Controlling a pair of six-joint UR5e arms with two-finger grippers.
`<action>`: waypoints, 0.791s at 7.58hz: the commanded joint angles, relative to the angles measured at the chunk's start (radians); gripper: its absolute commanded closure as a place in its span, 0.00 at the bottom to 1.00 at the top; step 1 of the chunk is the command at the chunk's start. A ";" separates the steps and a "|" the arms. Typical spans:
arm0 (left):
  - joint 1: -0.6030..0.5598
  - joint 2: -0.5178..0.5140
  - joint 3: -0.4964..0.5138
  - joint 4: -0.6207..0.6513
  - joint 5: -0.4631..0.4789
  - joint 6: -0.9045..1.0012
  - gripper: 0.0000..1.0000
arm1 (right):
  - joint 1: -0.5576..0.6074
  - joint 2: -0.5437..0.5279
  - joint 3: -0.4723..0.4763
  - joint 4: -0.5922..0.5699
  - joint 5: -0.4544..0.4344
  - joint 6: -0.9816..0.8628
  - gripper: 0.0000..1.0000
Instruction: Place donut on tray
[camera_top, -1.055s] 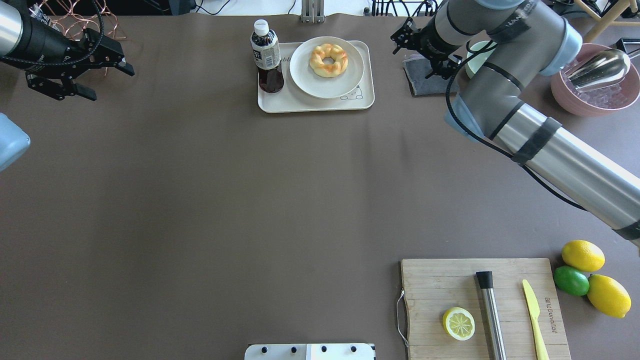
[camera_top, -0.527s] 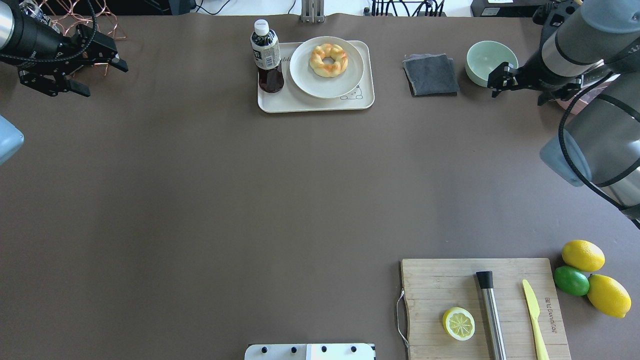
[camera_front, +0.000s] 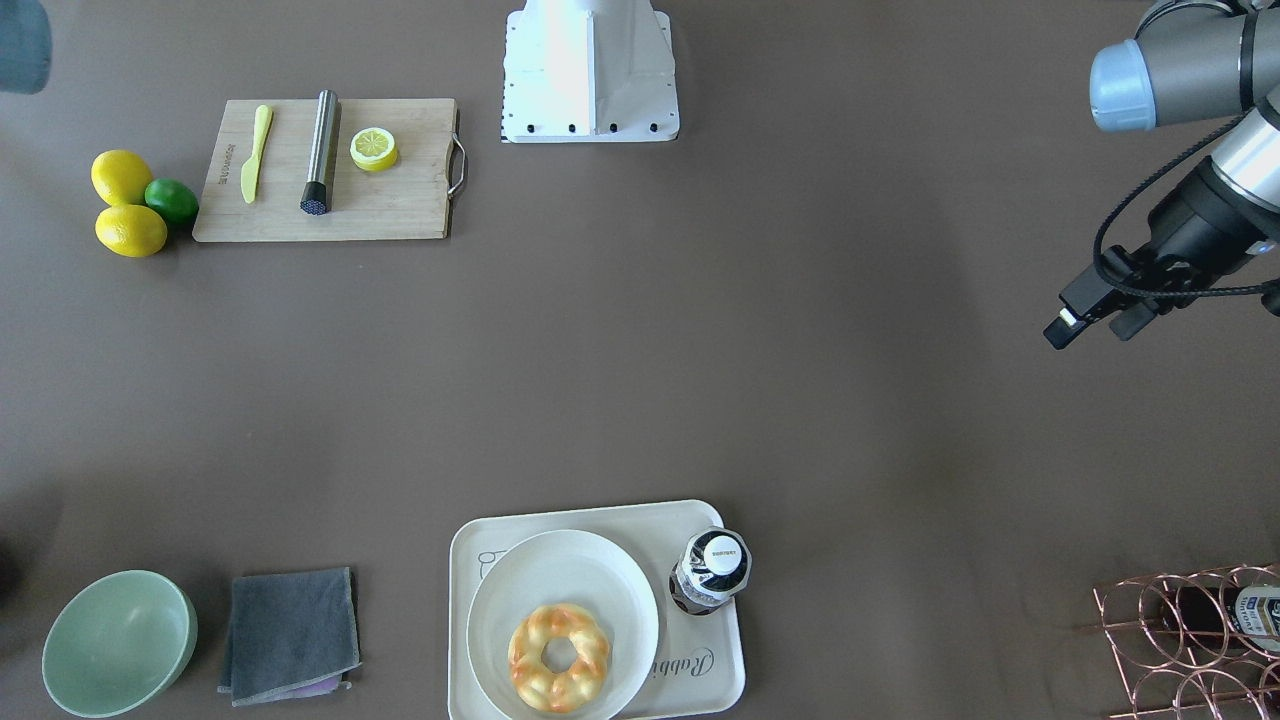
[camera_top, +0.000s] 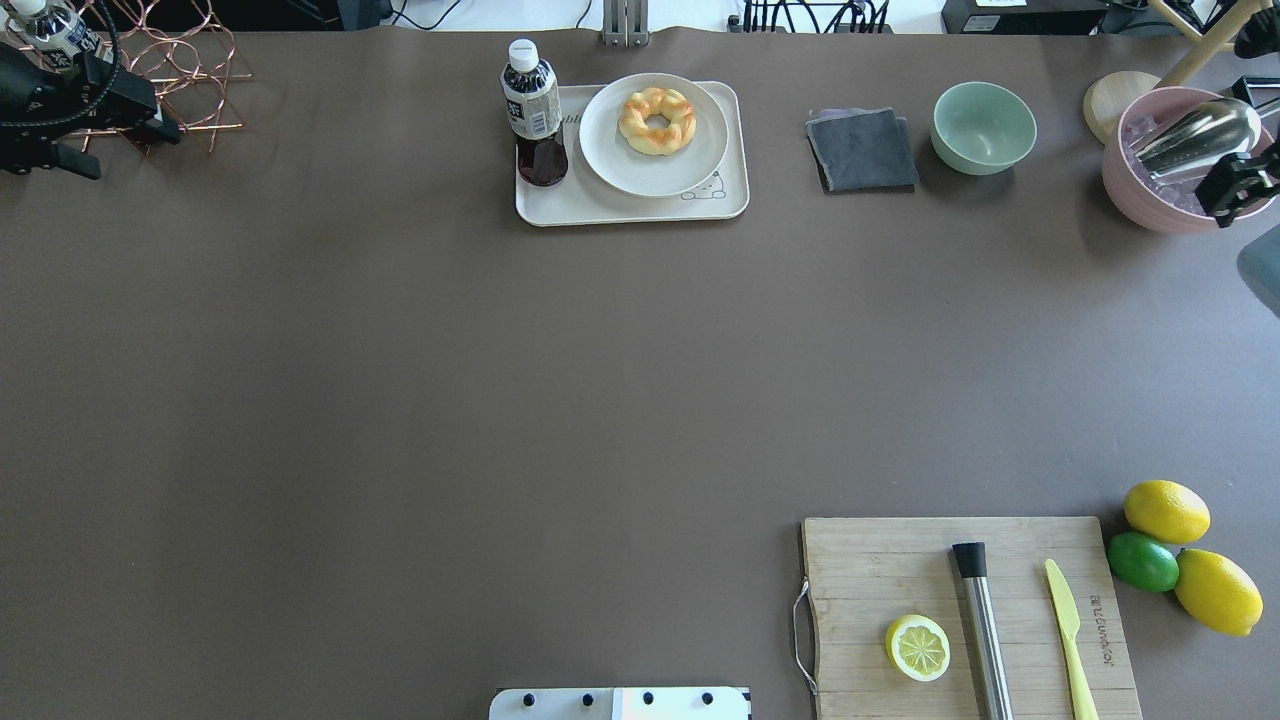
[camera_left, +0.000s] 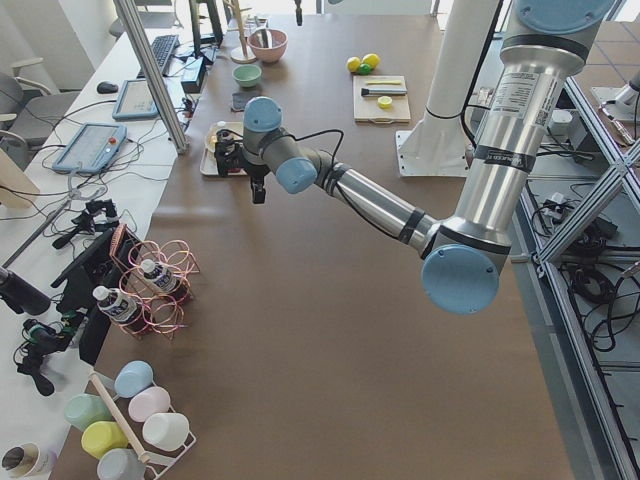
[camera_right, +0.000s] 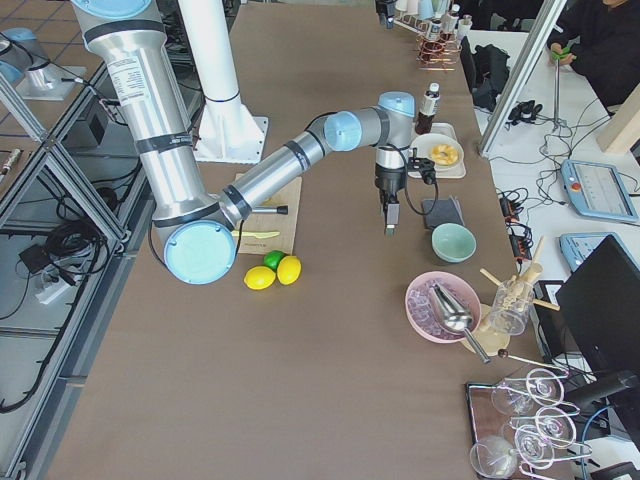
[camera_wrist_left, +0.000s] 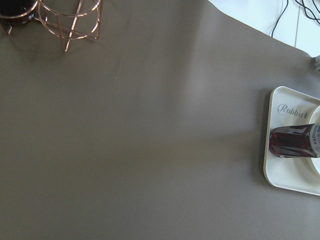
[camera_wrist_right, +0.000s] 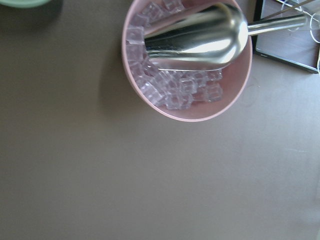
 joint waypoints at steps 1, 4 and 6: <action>-0.109 0.069 0.008 0.089 -0.007 0.323 0.02 | 0.229 -0.079 -0.087 -0.014 0.020 -0.422 0.00; -0.281 0.072 0.001 0.502 0.004 0.916 0.02 | 0.317 -0.182 -0.167 0.144 0.199 -0.502 0.00; -0.347 0.088 0.082 0.550 0.002 1.132 0.02 | 0.345 -0.194 -0.222 0.150 0.281 -0.505 0.00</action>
